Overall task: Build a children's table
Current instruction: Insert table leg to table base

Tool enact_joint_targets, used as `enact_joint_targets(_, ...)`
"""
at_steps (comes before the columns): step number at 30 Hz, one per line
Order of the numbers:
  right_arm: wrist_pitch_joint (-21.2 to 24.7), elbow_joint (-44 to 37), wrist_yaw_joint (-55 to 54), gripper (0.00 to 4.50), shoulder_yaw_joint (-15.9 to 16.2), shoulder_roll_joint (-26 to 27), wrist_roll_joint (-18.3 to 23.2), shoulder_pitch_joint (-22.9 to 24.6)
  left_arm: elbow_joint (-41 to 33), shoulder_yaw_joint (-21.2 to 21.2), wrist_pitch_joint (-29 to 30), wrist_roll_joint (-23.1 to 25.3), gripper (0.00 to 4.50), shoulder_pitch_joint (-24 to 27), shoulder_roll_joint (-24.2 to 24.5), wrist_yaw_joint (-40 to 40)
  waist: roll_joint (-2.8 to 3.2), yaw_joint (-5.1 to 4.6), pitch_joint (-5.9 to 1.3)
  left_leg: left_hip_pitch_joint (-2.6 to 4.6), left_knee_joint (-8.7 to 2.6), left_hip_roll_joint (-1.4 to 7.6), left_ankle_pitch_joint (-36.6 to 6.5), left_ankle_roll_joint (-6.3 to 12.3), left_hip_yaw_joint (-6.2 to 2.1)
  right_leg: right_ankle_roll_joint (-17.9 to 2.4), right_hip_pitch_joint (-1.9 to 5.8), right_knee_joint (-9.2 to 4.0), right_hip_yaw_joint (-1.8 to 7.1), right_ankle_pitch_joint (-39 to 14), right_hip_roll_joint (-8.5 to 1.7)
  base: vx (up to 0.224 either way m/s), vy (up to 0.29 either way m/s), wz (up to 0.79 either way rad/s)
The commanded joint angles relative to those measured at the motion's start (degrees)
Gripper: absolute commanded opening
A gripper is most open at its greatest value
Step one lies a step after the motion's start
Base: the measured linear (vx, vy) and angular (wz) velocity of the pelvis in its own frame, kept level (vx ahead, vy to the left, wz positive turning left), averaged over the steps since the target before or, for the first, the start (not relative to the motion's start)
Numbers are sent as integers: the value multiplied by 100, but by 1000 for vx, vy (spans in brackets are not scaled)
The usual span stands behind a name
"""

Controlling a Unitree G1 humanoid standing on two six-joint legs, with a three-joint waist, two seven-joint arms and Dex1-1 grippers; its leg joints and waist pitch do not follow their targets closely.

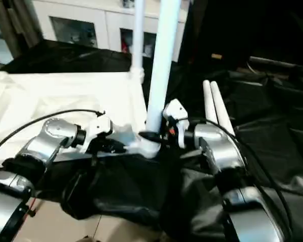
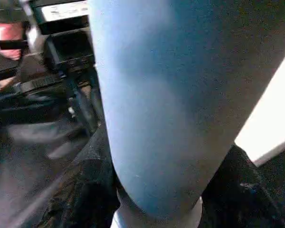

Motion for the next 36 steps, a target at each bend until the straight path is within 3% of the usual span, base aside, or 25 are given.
enact_joint_targets(1, 348, 364, 215, 188, 609, 27, -307, 395, -302, 196, -137, -295, 0, -176, -41, 59, -1, 19, -352, 65, -422, 214, -1480, 198, -35, -1029, 254, -457, 286, -2158, -508, 0, 0, 0)
enact_joint_targets(3, 317, 388, 113, 188, 589, 82, -325, 406, -266, 201, -141, -261, 0, -199, -64, 143, -4, 7, -351, 76, -429, 212, -1546, 148, -45, -997, 241, -467, 290, -2264, -500, 0, 0, 0)
enact_joint_targets(4, 269, 416, -5, 188, 564, 132, -350, 414, -248, 212, -130, -252, 0, -215, -94, 200, 43, 13, -353, 76, -432, 210, -1550, 129, -54, -1008, 242, -463, 293, -2243, -507, 0, 0, 0)
enact_joint_targets(7, 122, 590, -500, 188, 443, 302, -451, 393, -216, 244, -75, -242, 0, -254, -191, 329, 23, -15, -347, 75, -438, 202, -1604, 79, -55, -1010, 233, -475, 293, -2251, -503, 0, 0, 0)
enact_joint_targets(12, 22, 1207, -1798, 188, 59, 694, -559, 140, -130, 283, 135, -213, 0, -362, -454, 640, 41, -114, -293, 109, -453, 168, -2129, -64, -110, -685, 194, -602, 236, -3354, -511, 0, 0, 0)
enact_joint_targets(14, 122, 1879, -2987, 188, -376, 1104, -418, -247, 145, 263, 366, -41, 0, -591, -780, 1285, 40, -179, -284, 183, -413, 131, -2375, -122, -131, -496, 117, -682, 186, -3869, -505, 0, 0, 0)
enact_joint_targets(16, 159, 2243, -3590, 188, -584, 1338, -312, -488, 374, 296, 550, 55, 0, -773, -1038, 1889, 45, -249, -274, 199, -385, 105, -2532, -142, -161, -373, 117, -749, 104, -4144, -502, -54, 15, -8)
enact_joint_targets(17, 152, 2281, -3643, 187, -599, 1361, -304, -514, 402, 303, 572, 61, 0, -795, -1069, 1965, 102, -263, -278, 219, -401, 130, -2654, -128, -180, -353, 131, -789, 58, -4069, -507, -55, 21, -9)
enact_joint_targets(18, 124, 2417, -3864, 187, -649, 1449, -287, -614, 522, 342, 684, 85, 0, -886, -1198, 2308, 90, -295, -296, 163, -431, 146, -2692, -89, -203, -359, 219, -792, -9, -3809, -502, 0, 0, 0)
enact_joint_targets(19, 76, 2559, -4137, 187, -690, 1558, -298, -732, 681, 394, 822, 130, 0, -998, -1363, 2780, 136, -273, -301, 165, -441, 156, -2720, -86, -209, -373, 234, -788, -33, -3678, -507, 0, 0, 0)
enact_joint_targets(20, 46, 2619, -4248, 187, -704, 1611, -308, -783, 753, 409, 854, 160, 0, -1045, -1437, 2985, 123, -289, -302, 166, -449, 167, -2753, -78, -202, -384, 225, -786, -46, -3573, -507, 0, 0, 0)
enact_joint_targets(21, 6, 2703, -4407, 187, -726, 1727, -312, -867, 913, 427, 863, 244, 0, -1133, -1579, 3437, 121, -283, -274, 305, -403, 149, -3030, -26, -179, -398, 151, -888, -171, -3572, -504, 0, 0, 0)
enact_joint_targets(24, -12, 2794, -4469, 187, -732, 1873, -333, -926, 1068, 483, 874, 276, 0, -1215, -1722, 3748, 185, -332, -225, 420, -382, 164, -3494, 7, -200, -149, 147, -1068, -425, -3754, -495, 0, 0, 0)
enact_joint_targets(25, -13, 2841, -4486, 187, -753, 1906, -340, -944, 1101, 494, 874, 278, 0, -1239, -1750, 3764, 256, -354, -222, 387, -479, 265, -3856, -15, -257, -77, 274, -981, -530, -3390, -466, 0, 0, 0)
enact_joint_targets(26, -15, 2879, -4501, 187, -772, 1926, -343, -959, 1123, 500, 872, 282, 0, -1255, -1767, 3774, 287, -342, -221, 225, -643, 390, -4080, -41, -323, -130, 451, -693, -439, -2912, -465, 0, 0, 0)
enact_joint_targets(27, -7, 2900, -4483, 187, -785, 1940, -334, -963, 1132, 501, 866, 279, 0, -1263, -1776, 3752, 332, -206, -176, -6, -1122, 606, -4865, -198, -260, -483, 584, 136, -213, -1422, -365, -59, 19, -5)
enact_joint_targets(28, -35, 2958, -4495, 187, -796, 1958, -347, -984, 1158, 505, 859, 278, 0, -1278, -1787, 3759, 237, -196, -171, 114, -1106, 534, -4881, -204, -185, -531, 449, 85, -115, -1505, -354, 0, 0, 0)
enact_joint_targets(29, -52, 2994, -4507, 187, -800, 1965, -360, -996, 1170, 501, 844, 281, 0, -1285, -1791, 3754, 41, -226, -167, 549, -501, 85, -4336, -278, -37, -458, -90, -720, -84, -3530, -502, 0, 0, 0)
enact_joint_targets(30, -91, 3083, -4531, 187, -809, 1975, -392, -1027, 1202, 489, 823, 291, 0, -1296, -1792, 3741, -79, -168, -152, 711, 222, -183, -2640, -6, -13, -32, -237, -1212, -141, -5517, -869, 64, -71, 9)
enact_joint_targets(31, -107, 3123, -4549, 187, -813, 1976, -409, -1042, 1220, 486, 816, 297, 0, -1300, -1790, 3746, -88, -149, -169, 452, 171, -165, -1990, 143, -55, 134, 21, -1164, -85, -5763, -959, 74, -14, -24)
enact_joint_targets(32, -55, 3169, -4559, 187, -821, 1977, -421, -1065, 1242, 479, 799, 305, 0, -1301, -1780, 3749, -16, -50, -273, 36, -180, -49, -1323, 199, -147, 278, 467, -908, -90, -5124, -923, 74, -14, -24)
enact_joint_targets(33, -33, 3189, -4579, 187, -822, 1977, -433, -1075, 1252, 479, 794, 307, 0, -1302, -1777, 3755, 57, -46, -237, 21, -305, 32, -1513, 154, -198, 288, 394, -891, -179, -4865, -809, 76, 25, -29)
enact_joint_targets(34, 0, 3209, -4624, 187, -812, 1972, -463, -1092, 1259, 478, 777, 308, 0, -1300, -1767, 3750, 157, -123, -313, 118, -396, 150, -1859, -6, -259, 67, 358, -817, -247, -3886, -709, 0, 0, 0)
enact_joint_targets(35, -3, 3239, -4609, 187, -809, 1971, -498, -1106, 1284, 481, 752, 304, 0, -1305, -1764, 3746, 183, -149, -321, 127, -461, 209, -2103, -48, -279, -241, 351, -734, -235, -3015, -652, 0, 0, 0)
enact_joint_targets(36, -9, 3246, -4605, 187, -804, 1970, -511, -1110, 1292, 482, 748, 303, 0, -1307, -1764, 3747, 178, -157, -307, 156, -476, 219, -2261, -47, -269, -369, 321, -727, -227, -2815, -638, 0, 0, 0)
